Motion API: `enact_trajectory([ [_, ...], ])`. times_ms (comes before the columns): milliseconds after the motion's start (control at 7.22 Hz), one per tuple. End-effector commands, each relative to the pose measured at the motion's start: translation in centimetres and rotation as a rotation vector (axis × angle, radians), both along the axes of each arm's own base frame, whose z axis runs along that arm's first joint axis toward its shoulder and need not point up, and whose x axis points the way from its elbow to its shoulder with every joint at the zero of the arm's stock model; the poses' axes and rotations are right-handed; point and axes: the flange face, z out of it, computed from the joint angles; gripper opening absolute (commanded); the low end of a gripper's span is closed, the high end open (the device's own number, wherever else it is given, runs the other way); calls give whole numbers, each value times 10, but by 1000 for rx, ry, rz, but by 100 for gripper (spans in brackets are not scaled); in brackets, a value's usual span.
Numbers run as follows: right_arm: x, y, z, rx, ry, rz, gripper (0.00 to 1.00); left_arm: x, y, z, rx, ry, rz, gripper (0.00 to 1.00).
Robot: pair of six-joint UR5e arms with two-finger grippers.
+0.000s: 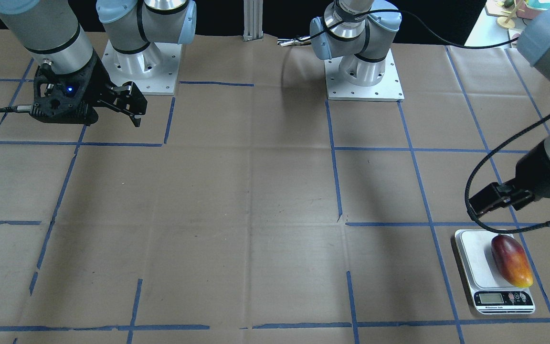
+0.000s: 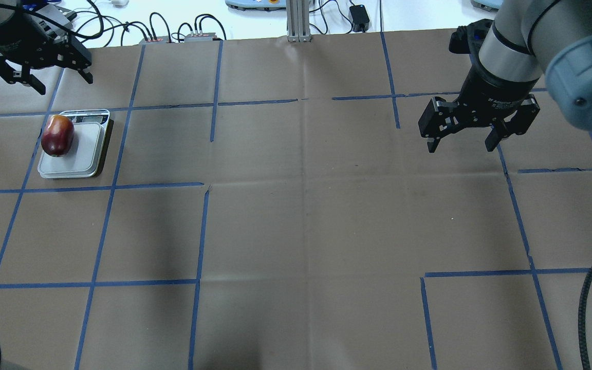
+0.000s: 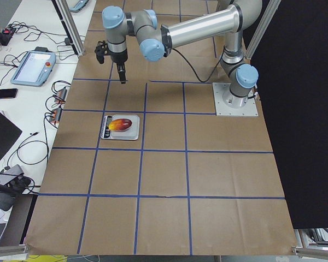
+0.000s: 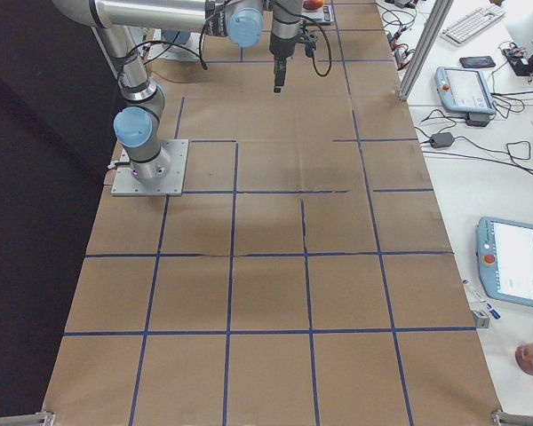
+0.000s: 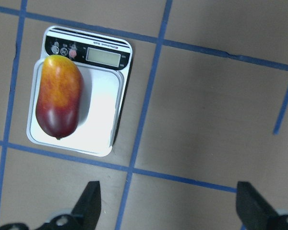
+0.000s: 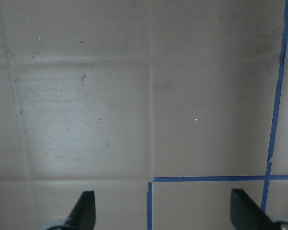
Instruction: Weigh mango
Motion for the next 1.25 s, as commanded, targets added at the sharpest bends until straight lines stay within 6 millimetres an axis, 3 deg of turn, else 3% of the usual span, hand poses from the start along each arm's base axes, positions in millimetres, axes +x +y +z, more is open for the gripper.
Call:
enact_trajectory([
  [0, 0, 0, 0, 0, 0, 0, 100, -75, 41, 40, -21, 0, -11, 100],
  [277, 0, 0, 0, 0, 0, 0, 100, -137, 64, 34, -4, 1, -89, 100],
  [415, 0, 0, 0, 0, 0, 0, 100, -154, 70, 23, 16, 7, -103, 100],
  [692, 0, 0, 0, 0, 0, 0, 100, -163, 84, 10, 37, 8, -117, 100],
  [1108, 0, 0, 0, 0, 0, 0, 100, -164, 92, 12, 31, 12, -134, 100],
])
